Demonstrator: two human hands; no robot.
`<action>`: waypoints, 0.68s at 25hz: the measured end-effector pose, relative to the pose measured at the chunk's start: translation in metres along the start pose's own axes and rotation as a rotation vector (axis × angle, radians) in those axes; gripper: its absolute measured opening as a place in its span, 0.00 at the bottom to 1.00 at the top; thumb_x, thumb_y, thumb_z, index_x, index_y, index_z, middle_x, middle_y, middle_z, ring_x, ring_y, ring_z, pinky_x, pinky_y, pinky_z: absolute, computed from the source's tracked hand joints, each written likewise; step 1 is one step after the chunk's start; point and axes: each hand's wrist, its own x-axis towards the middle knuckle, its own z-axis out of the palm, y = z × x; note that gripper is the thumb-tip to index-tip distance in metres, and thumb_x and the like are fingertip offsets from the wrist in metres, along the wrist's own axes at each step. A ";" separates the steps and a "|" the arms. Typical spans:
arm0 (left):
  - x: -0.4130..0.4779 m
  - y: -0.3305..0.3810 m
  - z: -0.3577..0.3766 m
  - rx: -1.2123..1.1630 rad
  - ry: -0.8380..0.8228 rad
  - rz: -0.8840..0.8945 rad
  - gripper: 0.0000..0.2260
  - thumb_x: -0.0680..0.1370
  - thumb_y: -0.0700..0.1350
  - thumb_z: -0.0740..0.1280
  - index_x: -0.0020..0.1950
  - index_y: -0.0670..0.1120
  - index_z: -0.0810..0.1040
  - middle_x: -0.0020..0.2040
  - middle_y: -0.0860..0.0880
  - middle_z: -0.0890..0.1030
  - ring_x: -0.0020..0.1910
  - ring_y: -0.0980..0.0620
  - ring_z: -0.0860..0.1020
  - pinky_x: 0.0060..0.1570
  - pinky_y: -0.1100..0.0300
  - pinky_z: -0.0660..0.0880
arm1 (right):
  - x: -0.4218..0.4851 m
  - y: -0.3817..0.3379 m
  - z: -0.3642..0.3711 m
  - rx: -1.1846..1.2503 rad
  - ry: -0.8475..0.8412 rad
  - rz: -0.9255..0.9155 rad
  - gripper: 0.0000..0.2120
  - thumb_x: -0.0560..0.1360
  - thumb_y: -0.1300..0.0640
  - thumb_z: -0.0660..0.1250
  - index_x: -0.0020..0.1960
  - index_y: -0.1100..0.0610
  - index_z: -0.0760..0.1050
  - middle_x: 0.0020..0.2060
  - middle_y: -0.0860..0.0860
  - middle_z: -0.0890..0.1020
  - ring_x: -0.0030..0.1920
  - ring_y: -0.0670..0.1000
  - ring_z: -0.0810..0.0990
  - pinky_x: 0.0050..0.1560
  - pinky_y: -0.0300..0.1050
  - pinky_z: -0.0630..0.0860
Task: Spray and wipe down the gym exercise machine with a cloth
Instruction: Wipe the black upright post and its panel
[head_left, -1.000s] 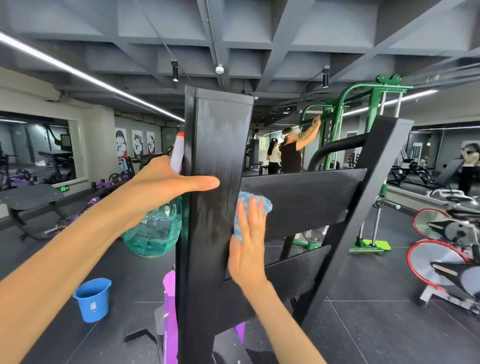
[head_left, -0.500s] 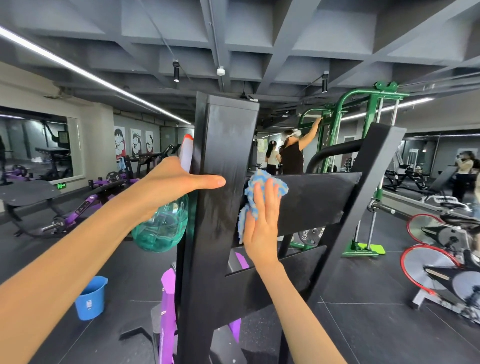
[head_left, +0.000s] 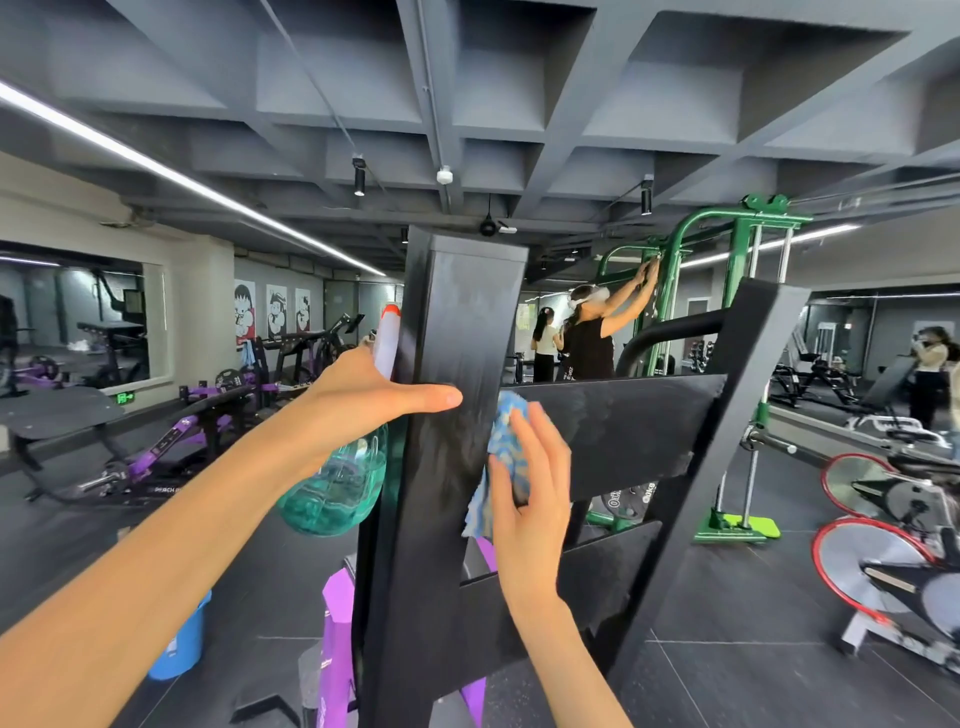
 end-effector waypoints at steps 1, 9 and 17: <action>0.000 0.000 0.000 -0.015 -0.005 -0.004 0.48 0.73 0.57 0.72 0.79 0.58 0.39 0.56 0.43 0.70 0.53 0.48 0.74 0.45 0.73 0.59 | 0.010 -0.003 0.003 -0.038 0.075 -0.030 0.22 0.75 0.69 0.66 0.65 0.52 0.74 0.64 0.49 0.70 0.66 0.41 0.69 0.62 0.35 0.70; -0.003 0.003 -0.001 0.008 -0.009 0.003 0.48 0.73 0.57 0.72 0.78 0.59 0.38 0.37 0.49 0.63 0.35 0.54 0.66 0.34 0.62 0.64 | -0.063 0.041 0.008 -0.282 -0.022 -0.159 0.23 0.80 0.56 0.57 0.73 0.41 0.61 0.60 0.45 0.68 0.61 0.42 0.69 0.64 0.31 0.65; -0.004 0.003 -0.003 0.020 -0.011 -0.014 0.48 0.73 0.58 0.72 0.78 0.59 0.37 0.41 0.43 0.69 0.42 0.49 0.74 0.41 0.60 0.71 | 0.054 0.005 0.023 -0.283 0.044 -0.342 0.16 0.79 0.63 0.53 0.63 0.59 0.71 0.61 0.51 0.72 0.64 0.52 0.70 0.71 0.53 0.59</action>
